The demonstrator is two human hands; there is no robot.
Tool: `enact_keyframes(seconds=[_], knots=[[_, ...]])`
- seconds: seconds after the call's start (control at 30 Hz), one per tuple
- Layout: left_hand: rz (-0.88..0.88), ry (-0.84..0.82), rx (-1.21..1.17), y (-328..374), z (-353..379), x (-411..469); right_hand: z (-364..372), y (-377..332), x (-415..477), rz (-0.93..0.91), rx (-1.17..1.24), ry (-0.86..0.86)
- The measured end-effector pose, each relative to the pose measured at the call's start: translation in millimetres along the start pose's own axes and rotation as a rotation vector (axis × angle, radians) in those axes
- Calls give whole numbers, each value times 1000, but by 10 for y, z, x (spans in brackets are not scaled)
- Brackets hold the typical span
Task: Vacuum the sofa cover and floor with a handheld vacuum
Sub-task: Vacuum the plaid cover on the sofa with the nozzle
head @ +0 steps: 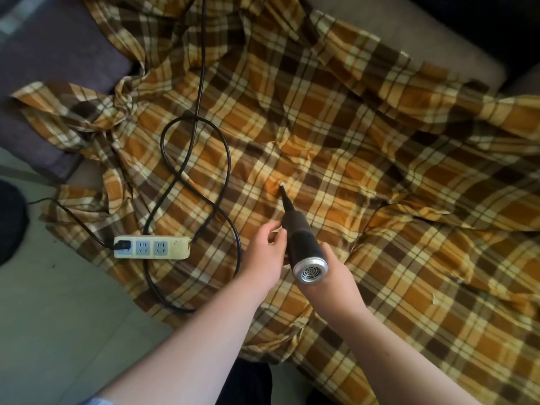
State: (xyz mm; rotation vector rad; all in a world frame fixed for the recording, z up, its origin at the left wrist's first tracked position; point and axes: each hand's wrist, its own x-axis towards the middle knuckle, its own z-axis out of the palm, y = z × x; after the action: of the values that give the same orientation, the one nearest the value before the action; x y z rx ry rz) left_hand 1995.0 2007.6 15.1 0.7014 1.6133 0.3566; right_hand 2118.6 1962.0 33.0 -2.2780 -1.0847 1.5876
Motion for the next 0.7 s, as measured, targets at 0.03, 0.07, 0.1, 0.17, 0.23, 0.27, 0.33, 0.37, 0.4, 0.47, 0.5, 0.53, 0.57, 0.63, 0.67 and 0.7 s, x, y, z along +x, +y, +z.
enact_keyframes(seconds=[0.03,0.07,0.1,0.17,0.23,0.27,0.33,0.37,0.4,0.47,0.5,0.53,0.57,0.63,0.67,0.7], knots=[[-1,-5,7,-1,-4,-15,3,-5,-20,4,3,0],[1,-6,15,-5,-4,-26,2,-6,-38,6,6,1],[1,-3,19,2,-6,-45,-9,-3,-58,4,8,3],[4,5,15,17,-5,-88,-32,-7,-100,7,19,-3],[7,2,8,35,-11,-134,-54,-17,-129,8,19,-9],[12,4,5,41,-13,-142,-61,-23,-129,5,12,-7],[10,12,4,62,-24,-140,-70,-59,-126,-4,12,-15],[6,16,6,75,-26,-134,-71,-77,-121,-7,7,-20],[3,17,4,86,-29,-129,-71,-88,-113,-10,-2,-20],[2,11,2,119,-38,-142,-75,-106,-120,-19,-5,-8],[9,8,9,136,-44,-153,-78,-109,-128,-28,6,2],[21,8,18,151,-51,-164,-82,-110,-141,-35,20,15],[33,7,24,163,-56,-174,-90,-111,-159,-37,37,24],[44,-3,28,183,-56,-185,-106,-119,-197,-32,59,36],[43,-7,25,194,-54,-190,-116,-129,-208,-31,60,42],[39,-11,23,207,-49,-192,-123,-133,-210,-28,57,45]])
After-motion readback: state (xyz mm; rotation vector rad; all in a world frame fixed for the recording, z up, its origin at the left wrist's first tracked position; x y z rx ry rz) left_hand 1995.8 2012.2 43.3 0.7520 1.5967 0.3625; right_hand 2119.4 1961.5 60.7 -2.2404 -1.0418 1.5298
